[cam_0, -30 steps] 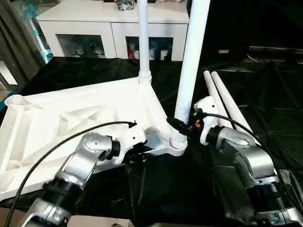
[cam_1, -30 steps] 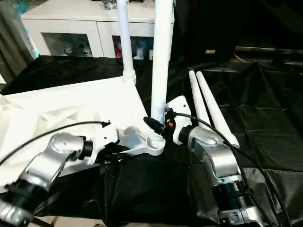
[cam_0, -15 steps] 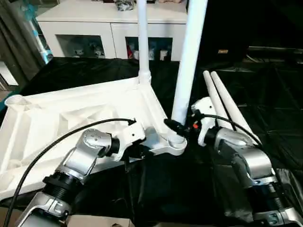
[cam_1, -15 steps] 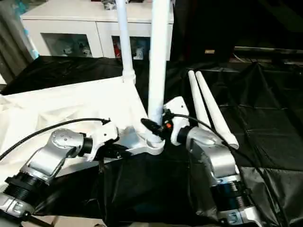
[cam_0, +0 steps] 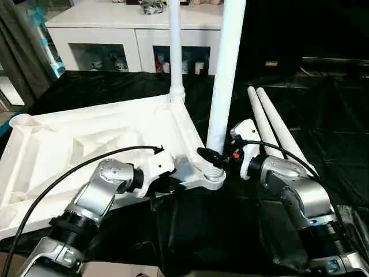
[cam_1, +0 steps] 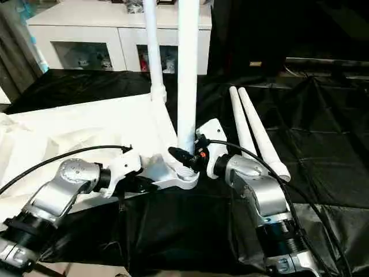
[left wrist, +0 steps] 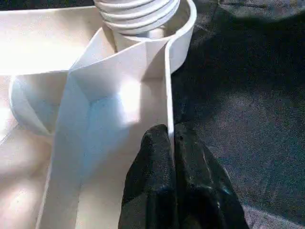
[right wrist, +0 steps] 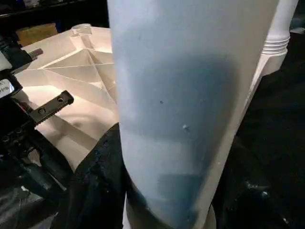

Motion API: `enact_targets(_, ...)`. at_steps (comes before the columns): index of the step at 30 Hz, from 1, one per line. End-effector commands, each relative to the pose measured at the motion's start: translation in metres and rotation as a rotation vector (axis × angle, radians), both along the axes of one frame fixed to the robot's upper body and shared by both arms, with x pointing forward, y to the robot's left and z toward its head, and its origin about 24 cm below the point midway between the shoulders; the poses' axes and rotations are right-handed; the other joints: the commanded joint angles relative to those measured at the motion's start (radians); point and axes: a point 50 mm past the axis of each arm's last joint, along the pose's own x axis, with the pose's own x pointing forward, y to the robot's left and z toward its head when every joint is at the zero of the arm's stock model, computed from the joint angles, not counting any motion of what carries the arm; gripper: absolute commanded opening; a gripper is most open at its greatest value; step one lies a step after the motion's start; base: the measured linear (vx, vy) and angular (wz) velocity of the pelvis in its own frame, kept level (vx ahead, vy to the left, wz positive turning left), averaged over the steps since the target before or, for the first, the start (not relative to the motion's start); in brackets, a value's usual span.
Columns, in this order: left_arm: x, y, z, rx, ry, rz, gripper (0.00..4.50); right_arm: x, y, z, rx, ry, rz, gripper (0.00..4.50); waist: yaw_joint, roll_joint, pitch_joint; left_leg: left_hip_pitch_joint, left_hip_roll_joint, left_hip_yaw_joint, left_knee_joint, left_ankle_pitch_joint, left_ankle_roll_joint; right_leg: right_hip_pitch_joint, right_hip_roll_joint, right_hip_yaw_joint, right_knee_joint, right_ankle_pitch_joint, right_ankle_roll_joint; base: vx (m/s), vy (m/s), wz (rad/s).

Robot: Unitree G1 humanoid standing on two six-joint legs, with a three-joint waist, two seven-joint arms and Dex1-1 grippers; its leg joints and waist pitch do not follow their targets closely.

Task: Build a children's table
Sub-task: Insert table leg to table base

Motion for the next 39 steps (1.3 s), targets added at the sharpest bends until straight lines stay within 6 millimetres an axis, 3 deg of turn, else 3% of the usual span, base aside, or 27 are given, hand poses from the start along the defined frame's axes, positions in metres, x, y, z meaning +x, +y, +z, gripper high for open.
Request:
enact_targets(1, 0.0, -0.004, 0.006, -0.073, -0.003, -0.012, 0.57, 0.001, 0.0, -0.003, -0.026, 0.022, 0.003, 1.9, 0.002, -0.013, -0.06, 0.015, 0.017, -0.005, -0.073, -0.285, 0.017, 0.038, -0.056, 0.042, -0.088, -0.352, -0.166, 0.0, 0.0, 0.0)
enact_targets(5, 0.007, -0.005, 0.015, -0.102, -0.036, 0.003, 0.98, 0.001, 0.001, -0.003, -0.024, 0.024, 0.006, 1.9, 0.003, -0.013, -0.061, 0.015, 0.019, -0.006, -0.075, -0.285, 0.015, 0.039, -0.053, 0.041, -0.083, -0.303, -0.181, 0.0, 0.0, 0.0)
enact_targets(16, 0.004, 0.006, 0.009, -0.03, 0.011, -0.022, 0.98, 0.002, 0.002, -0.002, -0.021, 0.023, 0.004, 1.9, 0.001, -0.011, -0.06, 0.018, 0.018, -0.006, -0.075, -0.298, 0.008, 0.039, -0.053, 0.042, -0.084, -0.316, -0.179, 0.0, 0.0, 0.0)
enact_targets(35, 0.002, 0.006, 0.003, -0.001, 0.049, -0.048, 0.98, 0.002, 0.002, -0.002, -0.028, 0.025, 0.003, 1.9, 0.001, -0.008, -0.061, 0.019, 0.019, -0.005, -0.074, -0.291, 0.007, 0.04, -0.053, 0.042, -0.082, -0.29, -0.191, 0.0, 0.0, 0.0)
enact_targets(36, 0.002, 0.007, 0.003, 0.001, 0.049, -0.049, 0.69, 0.002, 0.002, -0.002, -0.028, 0.025, 0.003, 1.9, 0.001, -0.008, -0.061, 0.019, 0.018, -0.005, -0.074, -0.293, 0.007, 0.04, -0.053, 0.042, -0.082, -0.294, -0.19, 0.0, 0.0, 0.0)
enact_targets(39, 0.002, 0.007, 0.002, 0.009, 0.052, -0.042, 0.47, 0.002, 0.002, -0.003, -0.027, 0.028, 0.004, 1.9, 0.0, -0.008, -0.061, 0.019, 0.018, -0.006, -0.074, -0.294, 0.006, 0.041, -0.053, 0.042, -0.082, -0.303, -0.186, 0.0, 0.0, 0.0)
